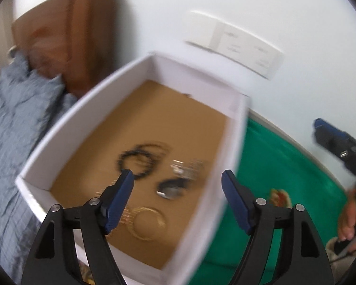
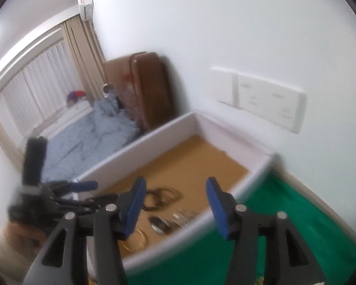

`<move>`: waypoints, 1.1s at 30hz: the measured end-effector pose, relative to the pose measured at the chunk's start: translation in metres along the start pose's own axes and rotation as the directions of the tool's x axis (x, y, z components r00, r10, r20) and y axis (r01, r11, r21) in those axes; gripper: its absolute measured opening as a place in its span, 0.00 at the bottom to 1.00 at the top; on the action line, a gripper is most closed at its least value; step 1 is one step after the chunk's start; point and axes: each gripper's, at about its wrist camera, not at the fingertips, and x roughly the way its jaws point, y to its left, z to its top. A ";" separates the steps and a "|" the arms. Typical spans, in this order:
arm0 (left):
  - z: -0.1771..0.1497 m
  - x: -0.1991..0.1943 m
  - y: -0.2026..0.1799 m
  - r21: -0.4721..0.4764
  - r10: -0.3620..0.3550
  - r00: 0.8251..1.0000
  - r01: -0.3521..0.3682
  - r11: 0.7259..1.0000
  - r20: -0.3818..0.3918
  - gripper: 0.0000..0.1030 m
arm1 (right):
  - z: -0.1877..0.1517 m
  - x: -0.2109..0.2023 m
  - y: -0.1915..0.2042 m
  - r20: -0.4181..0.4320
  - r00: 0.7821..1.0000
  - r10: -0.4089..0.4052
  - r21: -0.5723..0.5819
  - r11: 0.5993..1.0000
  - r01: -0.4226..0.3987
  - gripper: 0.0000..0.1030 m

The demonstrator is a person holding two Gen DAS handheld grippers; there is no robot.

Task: Organize jewelry
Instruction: 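Move both open tools back over the wooden bead bracelet pile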

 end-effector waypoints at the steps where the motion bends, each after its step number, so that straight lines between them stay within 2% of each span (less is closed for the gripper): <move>1: -0.005 -0.002 -0.019 0.037 -0.033 0.999 0.034 0.999 -0.006 0.76 | -0.007 -0.009 -0.007 -0.003 1.000 -0.024 -0.003 1.000 0.024 0.52; 4: -0.015 -0.002 -0.060 0.108 -0.100 0.995 0.103 0.989 -0.028 0.76 | -0.045 -0.038 -0.027 -0.031 0.992 -0.124 0.014 0.992 0.125 0.52; 8: -0.027 0.008 -0.118 0.212 -0.180 0.980 0.194 0.958 -0.084 0.77 | -0.086 -0.061 -0.047 -0.086 0.971 -0.224 0.051 0.972 0.228 0.55; 10: -0.033 0.014 -0.134 0.242 -0.199 0.973 0.221 0.945 -0.114 0.77 | -0.110 -0.074 -0.060 -0.123 0.952 -0.281 0.080 0.953 0.291 0.62; 11: -0.038 0.018 -0.145 0.257 -0.212 0.967 0.242 0.936 -0.138 0.77 | -0.118 -0.076 -0.064 -0.133 0.946 -0.295 0.090 0.947 0.308 0.63; 14: -0.048 0.024 -0.162 0.287 -0.232 0.955 0.278 0.917 -0.184 0.77 | -0.151 -0.087 -0.080 -0.189 0.906 -0.379 0.129 0.905 0.405 0.63; 17: -0.055 0.027 -0.173 0.302 -0.249 0.944 0.308 0.902 -0.217 0.77 | -0.176 -0.094 -0.094 -0.242 0.881 -0.406 0.186 0.872 0.453 0.63; 20: -0.058 0.032 -0.176 0.303 -0.246 0.939 0.313 0.900 -0.239 0.77 | -0.191 -0.103 -0.100 -0.274 0.876 -0.397 0.239 0.854 0.462 0.63; 23: -0.060 0.033 -0.178 0.295 -0.241 0.937 0.311 0.903 -0.251 0.77 | -0.193 -0.107 -0.099 -0.276 0.872 -0.403 0.245 0.848 0.470 0.63; 33: -0.068 0.030 -0.171 0.291 -0.225 0.943 0.294 0.910 -0.246 0.77 | -0.187 -0.104 -0.078 -0.265 0.889 -0.374 0.203 0.879 0.431 0.63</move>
